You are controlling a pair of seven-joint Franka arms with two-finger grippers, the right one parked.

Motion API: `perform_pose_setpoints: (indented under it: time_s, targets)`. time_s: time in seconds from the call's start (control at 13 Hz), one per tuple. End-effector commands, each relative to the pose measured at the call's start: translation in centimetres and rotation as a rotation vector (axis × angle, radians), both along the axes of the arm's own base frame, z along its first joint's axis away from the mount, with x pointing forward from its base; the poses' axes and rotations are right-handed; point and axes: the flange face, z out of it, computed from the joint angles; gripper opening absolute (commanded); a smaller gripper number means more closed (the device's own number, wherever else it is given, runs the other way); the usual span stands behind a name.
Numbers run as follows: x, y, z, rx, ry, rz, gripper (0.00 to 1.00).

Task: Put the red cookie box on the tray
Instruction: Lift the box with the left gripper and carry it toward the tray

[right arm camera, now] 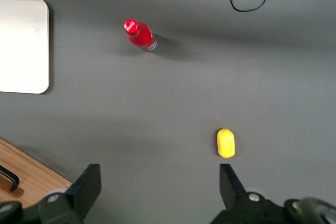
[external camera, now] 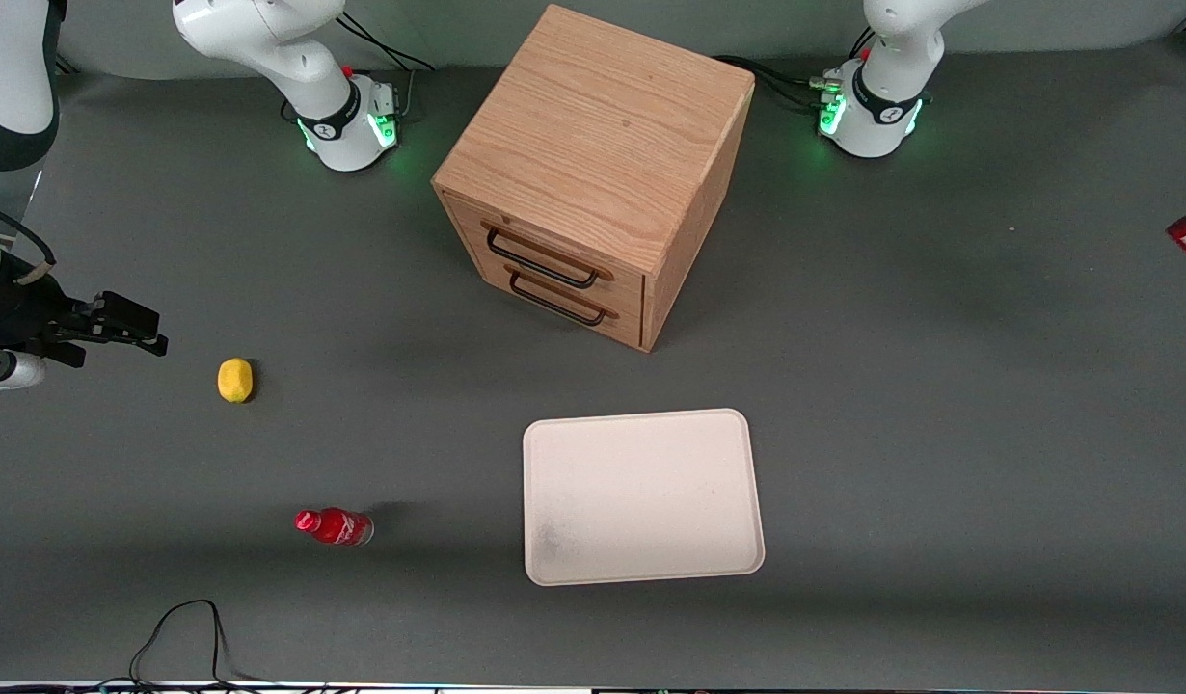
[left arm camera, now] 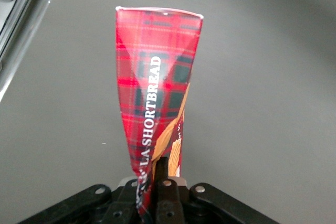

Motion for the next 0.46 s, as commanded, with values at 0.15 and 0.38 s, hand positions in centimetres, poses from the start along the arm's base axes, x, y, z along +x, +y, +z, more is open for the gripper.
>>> perform_pose_setpoints:
  time_s: [0.15,0.38]
  targets:
    - [3.5,-15.4,0.5,0.011,0.007,-0.117,0.00]
    - [4.8,-26.5,-1.0,0.011,0.013,-0.129,0.00]
